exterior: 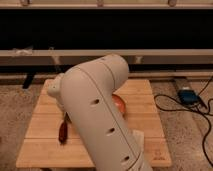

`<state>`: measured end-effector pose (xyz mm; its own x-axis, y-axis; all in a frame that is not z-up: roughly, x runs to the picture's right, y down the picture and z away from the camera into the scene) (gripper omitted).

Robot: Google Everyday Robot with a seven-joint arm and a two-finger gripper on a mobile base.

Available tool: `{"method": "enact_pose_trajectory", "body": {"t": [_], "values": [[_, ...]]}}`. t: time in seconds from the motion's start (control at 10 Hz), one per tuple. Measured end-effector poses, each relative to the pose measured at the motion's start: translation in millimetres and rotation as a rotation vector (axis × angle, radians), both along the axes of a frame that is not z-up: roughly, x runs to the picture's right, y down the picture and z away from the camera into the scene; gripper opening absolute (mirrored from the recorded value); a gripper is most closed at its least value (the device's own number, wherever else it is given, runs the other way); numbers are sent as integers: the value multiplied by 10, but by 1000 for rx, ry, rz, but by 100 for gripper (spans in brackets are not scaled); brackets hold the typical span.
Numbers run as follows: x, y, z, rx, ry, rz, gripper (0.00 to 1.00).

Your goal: Place the eraser in the ceramic cup

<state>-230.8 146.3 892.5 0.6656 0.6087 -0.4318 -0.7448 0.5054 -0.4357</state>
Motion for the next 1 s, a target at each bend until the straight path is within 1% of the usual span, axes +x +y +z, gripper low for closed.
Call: {"method": "enact_pose_trajectory", "body": {"t": [0.2, 0.3, 0.4, 0.5, 0.6, 0.7, 0.9, 1.0], "values": [[-1, -17, -58, 3, -19, 8, 24], [-3, -41, -119, 8, -31, 14, 12], [6, -76, -175, 21, -40, 26, 4], [22, -164, -259, 47, -54, 37, 0], [28, -256, -375, 67, -68, 53, 0], [37, -389, -530, 96, -87, 67, 0], [82, -763, -944, 176, -134, 109, 0], [83, -899, -1098, 208, -155, 126, 0]]}}
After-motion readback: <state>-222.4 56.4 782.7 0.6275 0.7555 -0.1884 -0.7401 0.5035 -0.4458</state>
